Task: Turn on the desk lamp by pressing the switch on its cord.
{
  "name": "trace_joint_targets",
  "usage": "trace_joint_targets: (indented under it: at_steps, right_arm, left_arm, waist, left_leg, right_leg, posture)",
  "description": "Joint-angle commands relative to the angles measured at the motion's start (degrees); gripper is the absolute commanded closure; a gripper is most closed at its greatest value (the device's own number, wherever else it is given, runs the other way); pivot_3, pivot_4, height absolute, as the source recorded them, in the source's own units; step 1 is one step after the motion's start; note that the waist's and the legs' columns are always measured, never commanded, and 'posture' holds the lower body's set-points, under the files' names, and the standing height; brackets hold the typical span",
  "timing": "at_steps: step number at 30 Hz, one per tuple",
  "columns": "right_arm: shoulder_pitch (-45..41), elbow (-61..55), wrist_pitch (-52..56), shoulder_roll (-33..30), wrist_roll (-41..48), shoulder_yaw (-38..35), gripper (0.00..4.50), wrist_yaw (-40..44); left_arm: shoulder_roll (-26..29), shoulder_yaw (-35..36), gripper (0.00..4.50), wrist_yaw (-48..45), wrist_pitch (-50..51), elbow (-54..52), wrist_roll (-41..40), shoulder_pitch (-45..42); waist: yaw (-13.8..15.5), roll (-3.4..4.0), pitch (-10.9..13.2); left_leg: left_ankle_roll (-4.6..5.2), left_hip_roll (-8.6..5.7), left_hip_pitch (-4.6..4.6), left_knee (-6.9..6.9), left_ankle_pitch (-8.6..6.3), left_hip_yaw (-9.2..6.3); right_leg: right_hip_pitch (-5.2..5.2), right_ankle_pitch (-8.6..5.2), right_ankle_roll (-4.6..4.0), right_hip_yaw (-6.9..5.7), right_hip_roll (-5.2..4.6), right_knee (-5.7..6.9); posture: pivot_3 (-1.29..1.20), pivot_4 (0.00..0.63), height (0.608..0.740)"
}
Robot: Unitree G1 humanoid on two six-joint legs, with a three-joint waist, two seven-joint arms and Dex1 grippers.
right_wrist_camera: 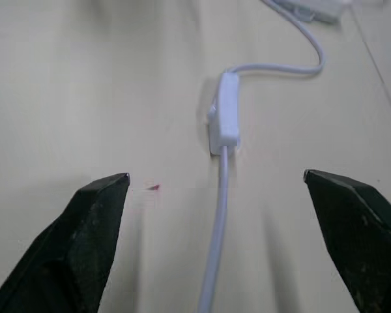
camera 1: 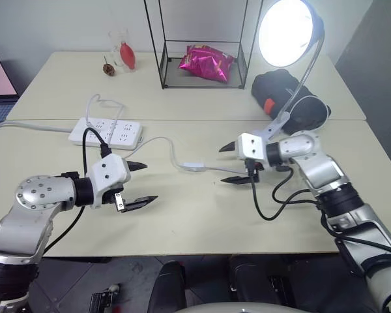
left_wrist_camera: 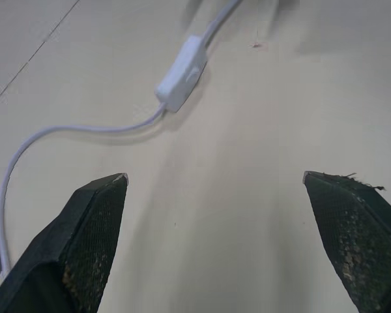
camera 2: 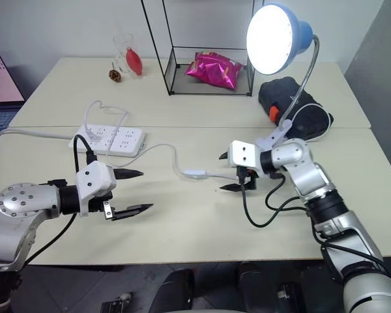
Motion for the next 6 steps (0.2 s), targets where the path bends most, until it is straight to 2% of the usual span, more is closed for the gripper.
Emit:
trace_joint_targets:
  at_steps: [1, 6]
  right_arm:
    - [3.9, -11.6, 6.4, -4.6, 5.8, -5.4, 0.04, 1.1]
    - [5.7, -15.5, 10.1, -6.2, 7.5, -6.2, 0.04, -0.8]
  left_arm:
    - [1.5, 3.4, 0.00, 1.0, 0.5, -3.4, 0.0, 1.8]
    - [0.9, 3.6, 0.00, 1.1, 2.9, -5.0, -2.3, 2.3]
  waist:
    - [0.0, 0.00, 0.0]
    - [-0.1, 0.00, 0.0]
  left_leg:
    - [0.00, 0.00, 0.00, 0.00, 0.00, 0.01]
    - [0.00, 0.00, 0.05, 0.02, 0.00, 0.08]
  right_leg:
    - [0.00, -0.01, 0.00, 0.00, 0.00, 0.00]
    - [0.01, 0.01, 0.02, 0.03, -0.01, 0.00]
  posture:
    - [0.00, 0.150, 0.740]
    - [0.00, 0.150, 0.740]
